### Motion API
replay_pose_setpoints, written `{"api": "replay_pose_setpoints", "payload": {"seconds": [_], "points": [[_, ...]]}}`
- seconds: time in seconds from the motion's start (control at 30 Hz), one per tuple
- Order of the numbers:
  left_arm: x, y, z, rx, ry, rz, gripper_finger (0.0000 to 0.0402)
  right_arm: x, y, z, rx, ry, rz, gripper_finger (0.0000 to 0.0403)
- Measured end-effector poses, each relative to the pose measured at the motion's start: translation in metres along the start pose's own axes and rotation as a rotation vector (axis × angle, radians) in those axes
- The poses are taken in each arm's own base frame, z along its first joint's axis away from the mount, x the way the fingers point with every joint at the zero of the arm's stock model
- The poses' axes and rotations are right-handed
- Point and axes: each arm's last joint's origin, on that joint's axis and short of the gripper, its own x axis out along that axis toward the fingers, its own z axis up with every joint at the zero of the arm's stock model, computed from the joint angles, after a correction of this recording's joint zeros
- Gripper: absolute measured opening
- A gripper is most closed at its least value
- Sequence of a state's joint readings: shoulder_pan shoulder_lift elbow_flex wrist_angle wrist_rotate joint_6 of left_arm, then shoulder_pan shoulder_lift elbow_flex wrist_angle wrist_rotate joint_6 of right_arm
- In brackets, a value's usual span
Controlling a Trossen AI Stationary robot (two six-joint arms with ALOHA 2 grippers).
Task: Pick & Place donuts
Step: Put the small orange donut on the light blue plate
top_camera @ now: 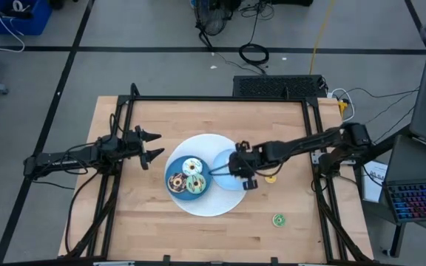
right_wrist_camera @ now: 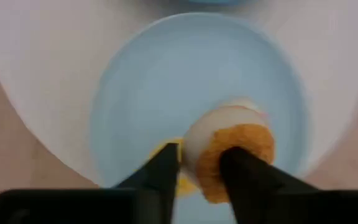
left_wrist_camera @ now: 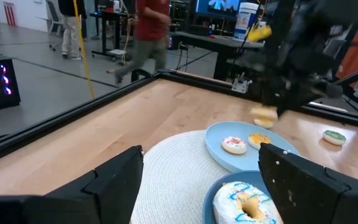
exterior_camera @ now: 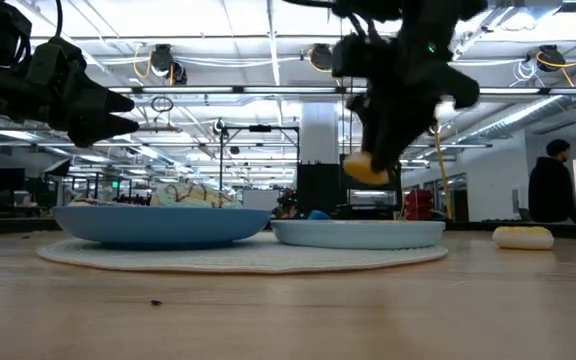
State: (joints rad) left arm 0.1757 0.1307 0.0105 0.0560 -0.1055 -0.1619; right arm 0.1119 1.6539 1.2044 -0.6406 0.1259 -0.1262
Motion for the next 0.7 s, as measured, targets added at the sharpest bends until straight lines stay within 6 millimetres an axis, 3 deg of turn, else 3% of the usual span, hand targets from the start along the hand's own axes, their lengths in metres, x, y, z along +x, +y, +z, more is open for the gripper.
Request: {"api": "replay_pose_setpoints", "payload": {"seconds": [0.17, 0.23, 0.3, 0.37, 0.4, 0.53, 0.6, 0.63, 0.7], "points": [[0.000, 0.000, 0.000, 0.000, -0.005, -0.001, 0.0322, 0.034, 0.008, -0.019, 0.075, 0.007, 0.001, 0.0226], [0.000, 0.000, 0.000, 0.000, -0.001, 0.000, 0.0325, 0.035, 0.007, -0.025, 0.078, 0.111, -0.035, 0.0265], [0.000, 0.000, 0.000, 0.001, -0.001, 0.000, 0.0325, 0.024, -0.002, -0.030, 0.042, 0.256, -0.231, 0.0289], [0.000, 0.000, 0.000, 0.000, 0.001, 0.000, 0.0323, 0.013, -0.015, -0.026, 0.150, 0.269, -0.342, 0.0300], [0.000, 0.000, 0.000, 0.001, 0.001, 0.000, 0.0321, 0.012, -0.018, -0.020, 0.237, 0.212, -0.265, 0.0303], [0.000, 0.000, 0.000, 0.001, 0.001, 0.000, 0.0314, 0.014, -0.005, -0.001, 0.322, 0.021, 0.388, 0.0298], [0.000, 0.000, 0.000, 0.000, 0.001, 0.000, 0.0312, 0.011, -0.003, 0.000, 0.329, 0.013, 0.555, 0.0290], [0.000, 0.000, 0.000, 0.000, 0.001, 0.000, 0.0311, 0.010, -0.010, -0.001, 0.361, 0.024, 0.492, 0.0286], [0.000, 0.000, 0.000, 0.001, 0.001, 0.000, 0.0310, 0.009, -0.025, -0.005, 0.478, 0.064, 0.194, 0.0276]]}}
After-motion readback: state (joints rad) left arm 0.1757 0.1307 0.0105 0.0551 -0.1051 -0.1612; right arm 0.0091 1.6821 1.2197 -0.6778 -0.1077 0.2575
